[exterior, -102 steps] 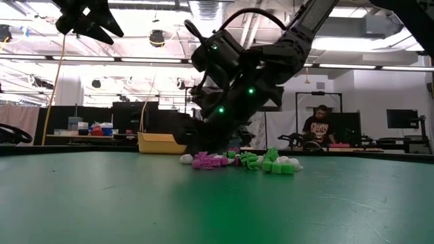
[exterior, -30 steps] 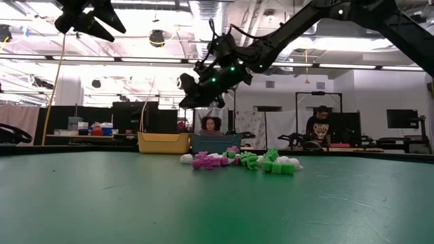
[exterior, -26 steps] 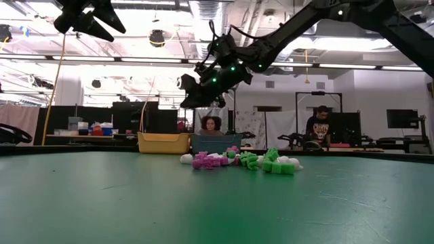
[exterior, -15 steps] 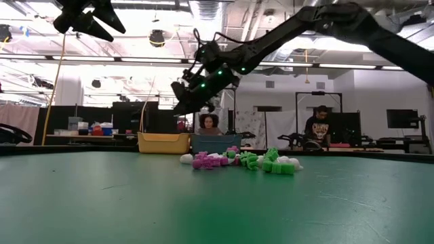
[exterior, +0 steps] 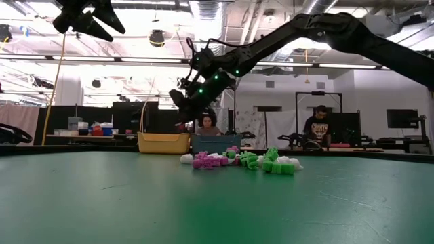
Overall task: Sort Halloween decoration
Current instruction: Put the white ghost into the orange bin
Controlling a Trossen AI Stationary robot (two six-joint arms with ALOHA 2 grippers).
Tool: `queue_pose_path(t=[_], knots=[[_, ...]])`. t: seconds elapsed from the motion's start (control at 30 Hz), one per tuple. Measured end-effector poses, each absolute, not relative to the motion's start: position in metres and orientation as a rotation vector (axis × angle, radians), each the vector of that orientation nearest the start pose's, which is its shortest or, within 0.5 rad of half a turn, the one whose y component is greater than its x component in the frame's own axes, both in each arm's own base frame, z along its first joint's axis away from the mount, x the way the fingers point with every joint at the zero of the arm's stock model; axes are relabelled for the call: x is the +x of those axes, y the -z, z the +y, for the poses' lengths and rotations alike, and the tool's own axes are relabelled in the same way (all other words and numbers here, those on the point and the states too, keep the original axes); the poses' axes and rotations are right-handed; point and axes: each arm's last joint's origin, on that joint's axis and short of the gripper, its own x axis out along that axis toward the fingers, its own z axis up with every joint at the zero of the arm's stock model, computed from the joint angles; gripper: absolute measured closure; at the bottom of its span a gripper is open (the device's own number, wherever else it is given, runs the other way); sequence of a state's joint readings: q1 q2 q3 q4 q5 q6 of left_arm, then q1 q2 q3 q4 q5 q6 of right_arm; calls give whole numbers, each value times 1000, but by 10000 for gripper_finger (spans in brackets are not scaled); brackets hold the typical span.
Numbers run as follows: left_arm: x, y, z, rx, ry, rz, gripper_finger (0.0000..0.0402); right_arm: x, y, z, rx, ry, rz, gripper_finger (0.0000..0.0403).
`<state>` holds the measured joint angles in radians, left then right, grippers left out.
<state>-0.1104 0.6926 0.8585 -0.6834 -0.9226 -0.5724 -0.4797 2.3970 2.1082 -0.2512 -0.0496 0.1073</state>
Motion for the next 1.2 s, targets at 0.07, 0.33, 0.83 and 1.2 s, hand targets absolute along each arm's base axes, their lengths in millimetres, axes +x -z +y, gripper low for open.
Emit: queue_pose_path(t=[0.07, 0.33, 0.83, 1.2], knots=[[124, -330, 9, -269, -892, 220, 170, 487, -219, -252, 262, 461, 517, 375], [124, -330, 9, -269, -892, 220, 170, 486, -213, -252, 323, 482, 539, 375], [124, -330, 9, -269, -893, 219, 170, 485, -209, -255, 399, 492, 537, 344], [125, -330, 9, -269, -893, 219, 170, 485, -209, -255, 397, 494, 537, 331]])
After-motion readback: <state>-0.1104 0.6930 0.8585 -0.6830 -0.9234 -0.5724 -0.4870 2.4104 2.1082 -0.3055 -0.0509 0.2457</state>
